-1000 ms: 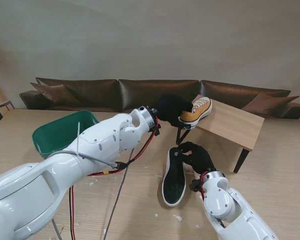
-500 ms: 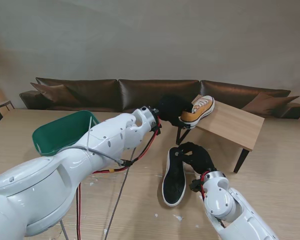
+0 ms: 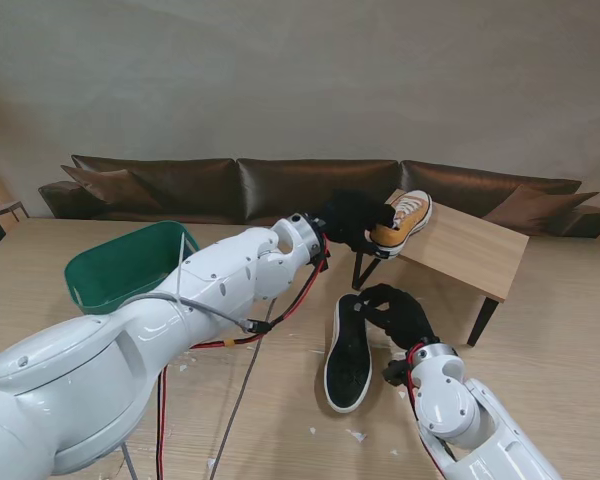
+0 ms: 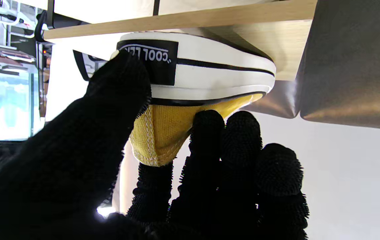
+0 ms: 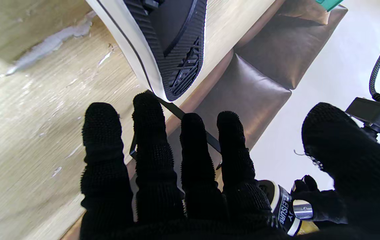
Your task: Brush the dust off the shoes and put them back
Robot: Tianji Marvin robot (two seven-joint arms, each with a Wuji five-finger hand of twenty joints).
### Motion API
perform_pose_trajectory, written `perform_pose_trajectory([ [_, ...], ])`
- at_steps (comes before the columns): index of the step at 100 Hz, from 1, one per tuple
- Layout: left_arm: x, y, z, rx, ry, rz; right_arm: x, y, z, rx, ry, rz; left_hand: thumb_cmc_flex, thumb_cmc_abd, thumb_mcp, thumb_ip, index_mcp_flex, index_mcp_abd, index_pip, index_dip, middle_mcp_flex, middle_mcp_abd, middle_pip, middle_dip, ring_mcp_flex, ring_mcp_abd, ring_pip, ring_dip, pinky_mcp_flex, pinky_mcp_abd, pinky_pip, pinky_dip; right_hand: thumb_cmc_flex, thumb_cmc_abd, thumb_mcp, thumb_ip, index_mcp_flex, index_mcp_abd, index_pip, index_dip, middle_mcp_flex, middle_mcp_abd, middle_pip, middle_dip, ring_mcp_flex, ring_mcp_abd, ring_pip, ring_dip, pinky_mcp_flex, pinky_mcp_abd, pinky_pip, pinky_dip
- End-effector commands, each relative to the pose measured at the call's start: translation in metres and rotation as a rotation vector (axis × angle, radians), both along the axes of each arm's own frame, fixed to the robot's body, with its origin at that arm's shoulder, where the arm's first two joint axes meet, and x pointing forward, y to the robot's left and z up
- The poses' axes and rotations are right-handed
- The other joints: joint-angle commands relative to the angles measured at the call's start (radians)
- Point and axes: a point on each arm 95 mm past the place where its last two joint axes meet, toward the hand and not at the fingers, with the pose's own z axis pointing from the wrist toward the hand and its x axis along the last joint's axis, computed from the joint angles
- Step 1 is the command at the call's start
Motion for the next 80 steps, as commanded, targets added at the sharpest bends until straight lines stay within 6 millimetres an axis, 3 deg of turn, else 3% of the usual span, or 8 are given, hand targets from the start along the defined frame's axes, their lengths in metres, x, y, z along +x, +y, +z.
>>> perform_pose_trajectory([
  [1, 0.000, -0.001, 0.004, 0.015, 0.005, -0.004, -0.003, 0.003, -0.002, 0.004, 0.012, 0.011, 0.040, 0.074, 0.006, 0.037, 0.019, 0.002, -0.022, -0.042, -0.068, -0.034, -0.063, -0.067, -0.042, 0.017, 0.006, -0.003, -0.025, -0.036, 0.028, 0.025, -0.030, 0.031, 0.021, 0.026, 0.015, -0.003, 0.004, -0.011, 0.004, 0.014, 0.011, -0.016, -0.007, 0.010, 0.010, 0.004, -0.278, 0.016, -0.017, -0.001],
  [12, -0.002, 0.000, -0.001, 0.039, 0.032, 0.005, -0.004, 0.003, -0.001, 0.012, 0.015, 0.009, 0.002, 0.115, 0.004, 0.039, 0.049, 0.031, -0.236, -0.117, -0.109, -0.007, -0.057, -0.287, -0.070, 0.033, -0.022, -0.009, -0.051, -0.024, 0.012, 0.044, -0.030, 0.032, 0.022, 0.026, 0.014, -0.003, 0.004, -0.012, 0.002, 0.014, 0.010, -0.016, -0.007, 0.010, 0.009, 0.004, -0.279, 0.015, -0.018, -0.001],
  [23, -0.003, 0.002, -0.005, 0.053, 0.048, 0.025, -0.005, 0.003, -0.002, 0.028, 0.028, 0.006, -0.057, 0.184, 0.032, 0.047, 0.086, 0.090, -0.423, -0.161, -0.144, 0.022, -0.082, -0.344, -0.111, 0.014, -0.049, -0.017, -0.084, -0.017, -0.006, 0.056, -0.027, 0.033, 0.022, 0.026, 0.014, -0.001, 0.004, -0.012, -0.001, 0.018, 0.010, -0.016, -0.013, 0.014, 0.008, 0.004, -0.286, 0.014, -0.021, -0.001],
  [28, -0.003, 0.002, -0.006, 0.049, 0.057, 0.033, -0.005, 0.003, -0.002, 0.028, 0.030, 0.006, -0.104, 0.237, 0.067, 0.086, 0.091, 0.133, -0.537, -0.189, -0.156, 0.036, -0.091, -0.356, -0.127, 0.036, -0.053, -0.017, -0.102, -0.011, -0.010, 0.068, -0.027, 0.034, 0.022, 0.026, 0.014, 0.000, 0.004, -0.012, 0.001, 0.017, 0.011, -0.016, -0.012, 0.015, 0.009, 0.004, -0.285, 0.014, -0.020, -0.001],
  [29, -0.003, 0.002, -0.006, 0.047, 0.057, 0.035, -0.005, 0.003, -0.002, 0.028, 0.031, 0.007, -0.127, 0.267, 0.077, 0.114, 0.088, 0.154, -0.579, -0.210, -0.165, 0.041, -0.096, -0.359, -0.136, 0.051, -0.055, -0.016, -0.113, -0.011, -0.009, 0.073, -0.027, 0.034, 0.022, 0.026, 0.014, 0.000, 0.004, -0.012, 0.001, 0.017, 0.011, -0.016, -0.011, 0.015, 0.010, 0.004, -0.285, 0.014, -0.020, -0.001],
  [33, -0.003, 0.002, -0.007, 0.041, 0.059, 0.042, -0.006, 0.003, -0.002, 0.027, 0.031, 0.007, -0.141, 0.292, 0.070, 0.123, 0.077, 0.171, -0.627, -0.238, -0.179, 0.048, -0.105, -0.363, -0.157, 0.067, -0.059, -0.013, -0.133, -0.008, -0.006, 0.083, -0.027, 0.033, 0.023, 0.026, 0.016, 0.000, 0.005, -0.012, 0.002, 0.019, 0.012, -0.016, -0.010, 0.014, 0.011, 0.005, -0.284, 0.014, -0.020, 0.000],
  [64, -0.006, 0.004, -0.006, 0.009, 0.067, 0.067, -0.007, 0.003, -0.002, 0.040, 0.039, 0.005, -0.168, 0.397, -0.033, 0.138, -0.044, 0.300, -0.825, -0.425, -0.256, 0.095, -0.147, -0.383, -0.257, 0.121, -0.071, -0.001, -0.234, 0.011, -0.060, 0.160, -0.026, 0.033, 0.025, 0.025, 0.020, 0.003, 0.006, -0.013, 0.009, 0.021, 0.012, -0.016, -0.006, 0.016, 0.013, 0.005, -0.282, 0.017, -0.021, 0.001],
  [80, -0.007, 0.003, -0.008, 0.021, 0.091, 0.062, -0.008, 0.003, -0.002, 0.054, 0.047, 0.001, -0.174, 0.422, -0.072, 0.144, -0.086, 0.327, -0.856, -0.511, -0.277, 0.105, -0.162, -0.386, -0.292, 0.131, -0.087, 0.001, -0.267, 0.012, -0.082, 0.178, -0.025, 0.033, 0.026, 0.025, 0.023, 0.005, 0.006, -0.014, 0.011, 0.021, 0.012, -0.017, -0.007, 0.018, 0.012, 0.005, -0.282, 0.017, -0.020, 0.001],
])
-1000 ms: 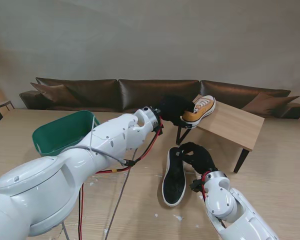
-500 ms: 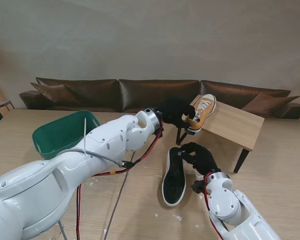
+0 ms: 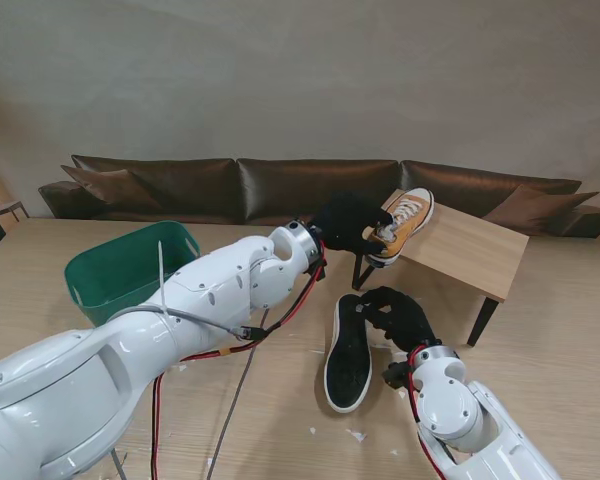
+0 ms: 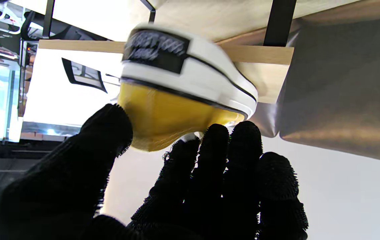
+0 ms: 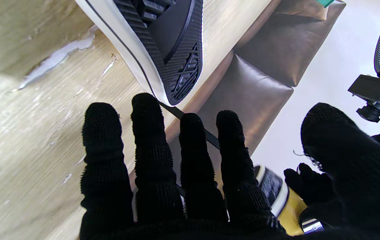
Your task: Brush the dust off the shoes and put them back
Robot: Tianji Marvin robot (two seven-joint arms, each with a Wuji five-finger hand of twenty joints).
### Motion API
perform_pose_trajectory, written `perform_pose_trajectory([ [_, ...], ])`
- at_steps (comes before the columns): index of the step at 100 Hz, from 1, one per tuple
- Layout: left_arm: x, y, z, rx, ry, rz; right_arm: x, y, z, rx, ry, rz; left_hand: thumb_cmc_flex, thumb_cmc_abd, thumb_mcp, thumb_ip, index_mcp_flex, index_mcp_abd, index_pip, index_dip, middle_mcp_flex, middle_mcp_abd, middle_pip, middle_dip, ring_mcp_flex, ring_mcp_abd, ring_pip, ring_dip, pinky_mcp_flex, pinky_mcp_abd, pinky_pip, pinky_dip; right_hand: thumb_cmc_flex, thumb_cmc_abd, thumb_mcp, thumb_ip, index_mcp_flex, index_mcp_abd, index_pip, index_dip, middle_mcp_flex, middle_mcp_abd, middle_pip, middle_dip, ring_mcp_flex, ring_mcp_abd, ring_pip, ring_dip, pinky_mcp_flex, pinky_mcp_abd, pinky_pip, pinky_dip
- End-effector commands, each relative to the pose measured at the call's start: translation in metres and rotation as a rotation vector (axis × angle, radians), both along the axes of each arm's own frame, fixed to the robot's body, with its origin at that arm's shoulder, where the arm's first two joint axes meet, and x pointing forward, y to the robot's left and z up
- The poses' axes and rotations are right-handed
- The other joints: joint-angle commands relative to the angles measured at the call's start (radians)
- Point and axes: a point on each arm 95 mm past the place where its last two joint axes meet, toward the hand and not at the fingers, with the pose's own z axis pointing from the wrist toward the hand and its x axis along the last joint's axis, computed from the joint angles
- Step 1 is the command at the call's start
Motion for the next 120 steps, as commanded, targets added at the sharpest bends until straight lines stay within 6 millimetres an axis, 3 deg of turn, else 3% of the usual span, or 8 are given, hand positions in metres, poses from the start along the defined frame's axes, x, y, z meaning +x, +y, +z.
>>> perform_pose_trajectory([
  [1, 0.001, -0.001, 0.003, 0.007, 0.010, -0.003, -0.003, 0.004, -0.002, 0.011, 0.016, 0.013, -0.034, 0.037, -0.023, 0.037, -0.054, 0.085, -0.051, -0.037, -0.036, 0.013, -0.017, -0.011, -0.044, 0.029, -0.015, 0.012, -0.038, -0.001, -0.012, 0.028, -0.026, 0.033, 0.018, 0.025, 0.011, -0.001, 0.004, -0.014, 0.011, 0.009, 0.012, -0.016, -0.004, 0.006, 0.012, 0.005, -0.281, 0.017, -0.020, 0.001],
  [23, 0.000, 0.001, -0.002, 0.022, 0.028, 0.000, -0.005, 0.004, -0.002, 0.029, 0.025, 0.009, -0.037, 0.062, -0.054, 0.041, -0.078, 0.072, -0.051, -0.053, -0.058, 0.018, -0.029, -0.012, -0.071, 0.030, -0.017, 0.016, -0.058, -0.011, -0.019, 0.036, -0.023, 0.032, 0.019, 0.025, 0.015, 0.003, 0.003, -0.015, 0.017, 0.012, 0.011, -0.017, -0.003, 0.010, 0.013, 0.005, -0.284, 0.018, -0.022, 0.001],
  [51, -0.002, 0.004, 0.003, -0.003, 0.023, 0.004, -0.005, 0.004, -0.003, 0.030, 0.032, 0.015, -0.040, 0.091, -0.101, 0.051, -0.189, 0.037, -0.112, -0.113, -0.079, 0.029, -0.053, -0.022, -0.091, 0.049, -0.036, 0.014, -0.077, -0.006, -0.030, 0.060, -0.024, 0.034, 0.020, 0.024, 0.019, 0.004, 0.003, -0.016, 0.024, 0.015, 0.011, -0.017, -0.001, 0.011, 0.012, 0.005, -0.283, 0.018, -0.023, 0.002],
  [68, -0.002, 0.005, 0.003, -0.006, 0.030, 0.005, -0.005, 0.004, -0.003, 0.029, 0.036, 0.017, -0.047, 0.104, -0.118, 0.054, -0.207, 0.021, -0.118, -0.127, -0.081, 0.036, -0.065, -0.030, -0.093, 0.059, -0.046, 0.011, -0.082, 0.001, -0.035, 0.065, -0.023, 0.034, 0.021, 0.024, 0.018, 0.006, 0.002, -0.016, 0.026, 0.015, 0.010, -0.017, 0.000, 0.011, 0.012, 0.006, -0.283, 0.018, -0.024, 0.002],
  [88, -0.004, 0.009, 0.008, -0.032, 0.025, 0.016, -0.005, 0.004, -0.004, 0.027, 0.042, 0.021, -0.045, 0.135, -0.176, 0.068, -0.224, -0.015, -0.105, -0.124, -0.114, 0.052, -0.134, -0.124, -0.135, 0.074, -0.176, -0.063, -0.109, 0.010, -0.061, 0.064, -0.023, 0.035, 0.020, 0.024, 0.019, 0.007, 0.002, -0.016, 0.027, 0.015, 0.009, -0.017, 0.001, 0.011, 0.013, 0.006, -0.283, 0.019, -0.024, 0.003],
  [98, -0.006, 0.012, 0.014, -0.048, 0.014, 0.021, -0.005, 0.004, -0.004, 0.026, 0.040, 0.021, -0.043, 0.148, -0.201, 0.073, -0.229, -0.029, -0.111, -0.116, -0.137, 0.056, -0.169, -0.190, -0.163, 0.080, -0.266, -0.126, -0.141, 0.023, -0.111, 0.029, -0.023, 0.034, 0.020, 0.024, 0.018, 0.006, 0.001, -0.017, 0.027, 0.016, 0.009, -0.017, 0.001, 0.012, 0.013, 0.006, -0.283, 0.019, -0.025, 0.003],
  [120, -0.018, 0.025, 0.029, -0.078, 0.005, 0.020, -0.005, 0.005, -0.004, 0.018, 0.035, 0.025, -0.035, 0.171, -0.247, 0.079, -0.219, -0.073, -0.106, -0.094, -0.176, 0.033, -0.219, -0.324, -0.221, 0.075, -0.523, -0.326, -0.209, 0.067, -0.439, -0.174, -0.024, 0.033, 0.019, 0.024, 0.017, 0.005, 0.002, -0.017, 0.026, 0.015, 0.009, -0.016, 0.000, 0.011, 0.012, 0.006, -0.283, 0.018, -0.025, 0.003],
])
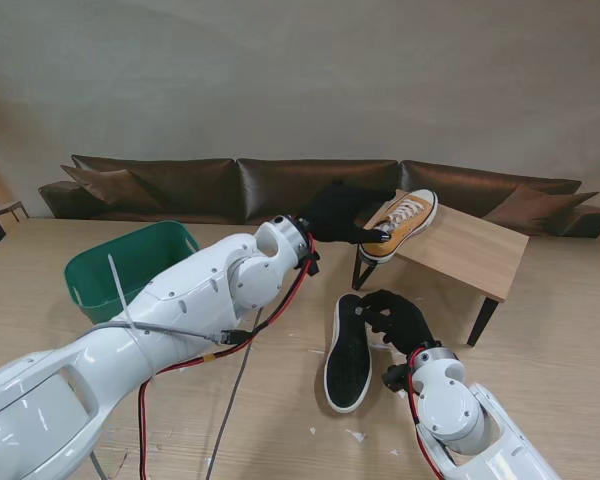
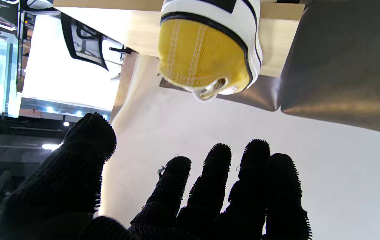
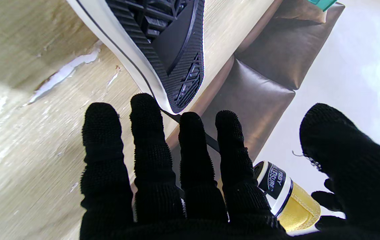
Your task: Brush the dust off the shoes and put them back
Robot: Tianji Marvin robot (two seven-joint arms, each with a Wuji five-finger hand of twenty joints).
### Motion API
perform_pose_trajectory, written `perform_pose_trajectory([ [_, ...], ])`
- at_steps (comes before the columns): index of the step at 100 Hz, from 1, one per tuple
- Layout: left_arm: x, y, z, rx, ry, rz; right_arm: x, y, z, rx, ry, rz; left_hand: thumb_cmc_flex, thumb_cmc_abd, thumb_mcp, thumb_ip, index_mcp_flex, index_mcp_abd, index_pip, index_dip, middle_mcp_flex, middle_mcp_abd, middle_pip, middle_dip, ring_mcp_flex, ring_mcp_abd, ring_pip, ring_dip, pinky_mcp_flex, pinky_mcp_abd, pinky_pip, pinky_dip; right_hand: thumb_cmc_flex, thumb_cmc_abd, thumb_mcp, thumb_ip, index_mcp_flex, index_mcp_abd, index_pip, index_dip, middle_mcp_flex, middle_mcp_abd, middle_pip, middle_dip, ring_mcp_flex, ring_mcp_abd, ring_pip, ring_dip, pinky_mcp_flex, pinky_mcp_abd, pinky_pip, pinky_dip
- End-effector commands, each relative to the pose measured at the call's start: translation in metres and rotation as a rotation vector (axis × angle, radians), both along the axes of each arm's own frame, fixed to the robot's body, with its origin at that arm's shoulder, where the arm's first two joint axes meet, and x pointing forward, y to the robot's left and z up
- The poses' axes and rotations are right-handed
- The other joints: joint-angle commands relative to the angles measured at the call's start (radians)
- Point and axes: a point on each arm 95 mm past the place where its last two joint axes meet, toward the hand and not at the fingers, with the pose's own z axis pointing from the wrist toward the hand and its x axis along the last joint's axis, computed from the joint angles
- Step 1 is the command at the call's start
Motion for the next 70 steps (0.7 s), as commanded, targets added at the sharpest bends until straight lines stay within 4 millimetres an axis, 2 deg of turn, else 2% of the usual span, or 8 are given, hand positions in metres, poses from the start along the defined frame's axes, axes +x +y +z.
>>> perform_pose_trajectory([
  [1, -0.002, 0.008, 0.002, 0.011, 0.008, 0.001, -0.002, 0.004, -0.001, -0.001, 0.006, 0.018, -0.007, 0.046, -0.024, 0.040, -0.010, -0.023, -0.002, 0.013, -0.035, -0.011, -0.017, -0.033, -0.049, 0.014, -0.067, -0.055, -0.035, 0.016, -0.101, -0.058, -0.024, 0.031, 0.009, 0.024, 0.017, -0.004, 0.002, -0.017, 0.011, 0.012, 0.008, -0.016, 0.002, 0.002, 0.012, 0.006, -0.282, 0.018, -0.022, 0.003],
  [9, -0.010, 0.017, 0.006, -0.001, 0.023, 0.004, -0.002, 0.004, -0.001, -0.004, 0.004, 0.020, -0.003, 0.055, -0.048, 0.043, 0.008, -0.033, 0.010, 0.030, -0.051, -0.024, -0.026, -0.062, -0.071, 0.000, -0.136, -0.119, -0.050, 0.018, -0.224, -0.128, -0.023, 0.029, 0.009, 0.024, 0.017, -0.004, 0.001, -0.017, 0.011, 0.012, 0.008, -0.016, 0.003, 0.000, 0.012, 0.006, -0.282, 0.018, -0.022, 0.004],
  [19, -0.020, 0.029, 0.010, -0.022, 0.026, 0.018, -0.002, 0.005, -0.001, -0.008, 0.003, 0.022, 0.002, 0.056, -0.058, 0.044, 0.044, -0.040, 0.032, 0.057, -0.058, -0.032, -0.030, -0.084, -0.085, -0.009, -0.176, -0.158, -0.053, 0.022, -0.308, -0.169, -0.024, 0.030, 0.008, 0.023, 0.018, -0.004, 0.001, -0.017, 0.011, 0.011, 0.007, -0.016, 0.002, 0.001, 0.012, 0.006, -0.283, 0.018, -0.022, 0.003],
  [45, -0.044, 0.062, 0.016, -0.033, 0.036, 0.057, -0.004, 0.007, -0.002, -0.020, 0.001, 0.038, 0.006, 0.063, -0.080, 0.045, 0.056, -0.052, 0.032, 0.084, -0.076, -0.051, -0.037, -0.110, -0.112, -0.022, -0.219, -0.201, -0.060, 0.022, -0.393, -0.204, -0.025, 0.028, 0.006, 0.023, 0.015, -0.006, 0.000, -0.017, 0.010, 0.010, 0.007, -0.016, 0.002, 0.001, 0.011, 0.006, -0.282, 0.017, -0.022, 0.004],
  [70, -0.070, 0.090, 0.010, -0.043, 0.078, 0.094, -0.004, 0.008, -0.003, -0.037, -0.006, 0.047, 0.018, 0.072, -0.105, 0.047, 0.070, -0.057, 0.034, 0.097, -0.079, -0.058, -0.037, -0.125, -0.119, -0.022, -0.235, -0.223, -0.055, 0.024, -0.464, -0.220, -0.027, 0.028, 0.003, 0.024, 0.013, -0.007, -0.001, -0.018, 0.008, 0.010, 0.006, -0.017, 0.002, -0.002, 0.011, 0.006, -0.282, 0.017, -0.022, 0.004],
])
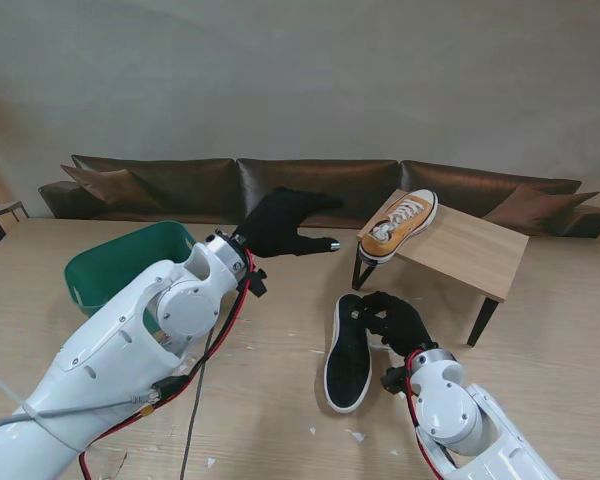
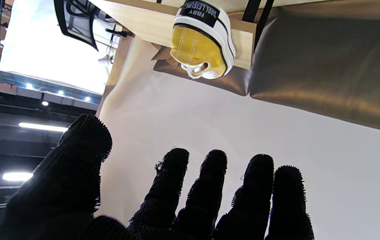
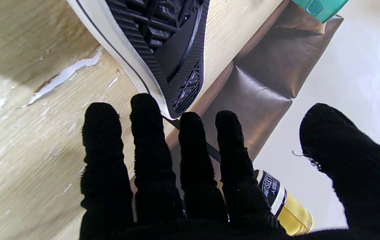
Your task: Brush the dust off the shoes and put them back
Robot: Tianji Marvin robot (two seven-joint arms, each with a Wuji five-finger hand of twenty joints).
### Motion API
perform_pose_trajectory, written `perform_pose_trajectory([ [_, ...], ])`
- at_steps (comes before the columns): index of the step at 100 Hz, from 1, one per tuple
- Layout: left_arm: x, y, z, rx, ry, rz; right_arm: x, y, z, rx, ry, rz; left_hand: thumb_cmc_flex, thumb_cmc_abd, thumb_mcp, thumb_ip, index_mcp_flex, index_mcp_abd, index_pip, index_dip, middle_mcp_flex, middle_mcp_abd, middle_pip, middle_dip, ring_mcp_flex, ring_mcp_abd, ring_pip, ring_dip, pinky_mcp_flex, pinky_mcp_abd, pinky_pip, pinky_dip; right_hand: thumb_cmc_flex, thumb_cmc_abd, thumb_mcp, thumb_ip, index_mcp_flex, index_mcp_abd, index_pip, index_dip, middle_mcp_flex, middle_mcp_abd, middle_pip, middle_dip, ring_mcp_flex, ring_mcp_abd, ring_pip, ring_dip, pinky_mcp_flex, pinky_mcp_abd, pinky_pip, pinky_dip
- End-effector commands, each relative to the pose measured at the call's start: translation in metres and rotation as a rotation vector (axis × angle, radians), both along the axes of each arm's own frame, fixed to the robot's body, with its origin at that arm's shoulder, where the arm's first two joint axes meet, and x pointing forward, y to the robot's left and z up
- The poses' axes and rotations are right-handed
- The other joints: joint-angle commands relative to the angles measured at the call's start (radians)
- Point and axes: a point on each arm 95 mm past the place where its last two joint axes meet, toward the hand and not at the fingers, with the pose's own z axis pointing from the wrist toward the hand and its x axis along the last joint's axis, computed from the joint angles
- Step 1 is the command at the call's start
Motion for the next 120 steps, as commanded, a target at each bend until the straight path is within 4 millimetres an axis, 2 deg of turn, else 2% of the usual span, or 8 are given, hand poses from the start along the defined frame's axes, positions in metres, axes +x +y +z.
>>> perform_pose_trajectory([
  [1, -0.006, 0.008, -0.011, 0.023, 0.029, 0.009, -0.002, 0.004, -0.002, 0.001, 0.008, 0.019, 0.017, 0.043, -0.027, 0.027, 0.015, -0.018, 0.000, 0.003, -0.027, -0.021, -0.010, -0.012, -0.043, -0.011, -0.025, -0.016, -0.006, 0.011, -0.037, -0.008, -0.027, 0.028, 0.004, 0.024, 0.013, -0.007, -0.001, -0.018, 0.007, 0.009, 0.006, -0.016, 0.002, -0.002, 0.010, 0.006, -0.282, 0.017, -0.022, 0.004],
  [24, -0.030, 0.025, -0.021, -0.027, 0.116, 0.030, -0.002, 0.004, -0.003, -0.007, 0.017, 0.023, 0.038, 0.057, -0.056, 0.031, 0.048, -0.019, 0.026, 0.038, -0.028, -0.025, -0.011, -0.018, -0.058, -0.017, -0.040, -0.031, 0.002, 0.013, -0.145, -0.015, -0.030, 0.027, -0.001, 0.024, 0.006, -0.010, -0.005, -0.019, 0.002, 0.008, 0.004, -0.017, -0.002, 0.000, 0.009, 0.005, -0.284, 0.017, -0.022, 0.004],
  [40, -0.045, 0.035, -0.039, -0.052, 0.155, 0.054, -0.004, 0.003, -0.003, -0.047, 0.019, 0.020, 0.052, 0.058, -0.066, 0.033, 0.065, -0.021, 0.035, 0.059, -0.019, -0.023, -0.010, -0.019, -0.054, -0.022, -0.041, -0.034, 0.016, 0.018, -0.205, -0.005, -0.036, 0.017, -0.011, 0.022, 0.006, -0.012, -0.006, -0.019, 0.001, 0.006, 0.005, -0.017, -0.003, 0.003, 0.010, 0.006, -0.282, 0.017, -0.017, 0.006],
  [54, -0.055, 0.043, -0.058, -0.069, 0.177, 0.080, -0.008, 0.003, 0.001, -0.126, 0.019, 0.004, 0.063, 0.059, -0.073, 0.033, 0.076, -0.021, 0.032, 0.070, -0.006, -0.025, -0.008, -0.019, -0.049, -0.023, -0.041, -0.035, 0.048, 0.024, -0.299, 0.028, -0.052, 0.001, -0.041, 0.019, -0.001, -0.018, -0.014, -0.021, -0.007, -0.004, 0.000, -0.018, -0.009, 0.004, 0.011, 0.007, -0.279, 0.012, -0.006, 0.012],
  [78, -0.066, 0.057, -0.081, -0.064, 0.219, 0.105, -0.015, 0.014, 0.017, -0.288, 0.052, -0.055, 0.072, 0.066, -0.078, 0.034, 0.098, -0.021, 0.042, 0.077, 0.008, -0.028, -0.003, -0.015, -0.043, -0.025, -0.038, -0.033, 0.047, 0.029, -0.333, 0.057, -0.074, 0.004, -0.177, 0.026, -0.033, -0.002, -0.042, -0.023, -0.027, -0.015, -0.008, -0.016, -0.018, 0.003, 0.014, 0.008, -0.269, 0.001, 0.021, 0.015],
  [102, -0.070, 0.065, -0.091, -0.081, 0.242, 0.130, -0.005, 0.032, 0.022, -0.445, 0.106, -0.094, 0.086, 0.073, -0.089, 0.035, 0.123, -0.011, 0.054, 0.087, 0.020, -0.026, 0.000, -0.010, -0.049, -0.023, -0.042, -0.033, 0.033, 0.029, -0.353, 0.081, -0.109, 0.049, -0.349, 0.044, -0.060, 0.040, -0.058, -0.033, -0.038, -0.018, 0.000, -0.015, -0.007, 0.003, 0.030, 0.011, -0.250, -0.008, 0.054, 0.009],
  [110, -0.071, 0.066, -0.093, -0.081, 0.244, 0.133, 0.001, 0.038, 0.021, -0.510, 0.112, -0.112, 0.089, 0.075, -0.095, 0.036, 0.125, -0.014, 0.055, 0.089, 0.025, -0.023, 0.001, -0.008, -0.049, -0.025, -0.043, -0.032, 0.031, 0.031, -0.357, 0.088, -0.150, 0.040, -0.343, 0.060, -0.064, 0.055, -0.060, -0.040, -0.049, -0.017, 0.000, -0.016, -0.005, 0.002, 0.032, 0.011, -0.248, -0.011, 0.063, 0.006],
  [120, -0.073, 0.067, -0.095, -0.077, 0.246, 0.135, 0.008, 0.044, 0.020, -0.580, 0.124, -0.138, 0.092, 0.078, -0.100, 0.037, 0.137, -0.014, 0.061, 0.093, 0.031, -0.025, 0.003, -0.005, -0.048, -0.024, -0.043, -0.032, 0.029, 0.031, -0.362, 0.094, -0.210, 0.031, -0.284, 0.061, -0.088, 0.080, -0.060, -0.051, -0.082, -0.010, 0.002, -0.018, -0.013, 0.002, 0.032, 0.009, -0.253, -0.015, 0.070, -0.003],
])
